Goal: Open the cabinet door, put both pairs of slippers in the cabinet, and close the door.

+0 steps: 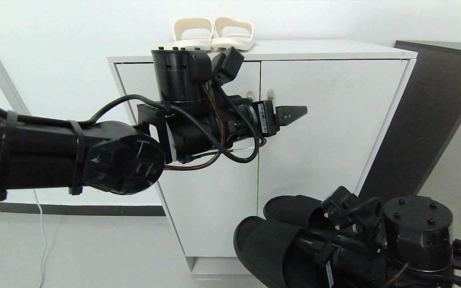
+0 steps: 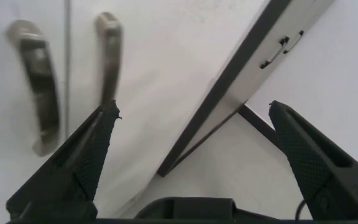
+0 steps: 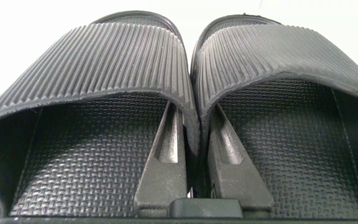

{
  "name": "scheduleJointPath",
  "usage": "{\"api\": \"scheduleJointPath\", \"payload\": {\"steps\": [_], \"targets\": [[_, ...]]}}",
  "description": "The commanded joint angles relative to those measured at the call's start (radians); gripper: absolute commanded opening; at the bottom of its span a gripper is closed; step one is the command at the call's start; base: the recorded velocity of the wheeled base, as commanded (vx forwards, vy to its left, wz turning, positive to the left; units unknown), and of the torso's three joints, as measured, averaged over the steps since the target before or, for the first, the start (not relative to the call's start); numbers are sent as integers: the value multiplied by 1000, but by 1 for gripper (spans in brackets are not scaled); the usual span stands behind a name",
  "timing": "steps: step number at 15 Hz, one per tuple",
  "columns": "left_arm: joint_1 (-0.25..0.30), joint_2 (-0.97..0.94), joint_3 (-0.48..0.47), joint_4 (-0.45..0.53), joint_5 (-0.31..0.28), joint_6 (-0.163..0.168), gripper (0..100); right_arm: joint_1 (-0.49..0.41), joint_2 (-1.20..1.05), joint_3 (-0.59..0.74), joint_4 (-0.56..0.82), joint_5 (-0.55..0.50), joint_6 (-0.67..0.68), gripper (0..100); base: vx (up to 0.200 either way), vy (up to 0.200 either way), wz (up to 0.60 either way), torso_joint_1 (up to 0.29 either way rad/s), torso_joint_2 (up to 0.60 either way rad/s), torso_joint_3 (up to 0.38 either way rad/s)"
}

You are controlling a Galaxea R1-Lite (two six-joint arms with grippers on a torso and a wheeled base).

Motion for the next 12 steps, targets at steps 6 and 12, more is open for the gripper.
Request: {"api": "scheduleJointPath", "payload": {"steps": [6,12], "targets": [[41,42,-35,-2,-8,-2,100,0,1,1,-1,1,0,0,0,0,0,0,0,0],[40,97,-104,1,-11,-27,100,0,2,5,-1,1,0,0,0,0,0,0,0,0]]}}
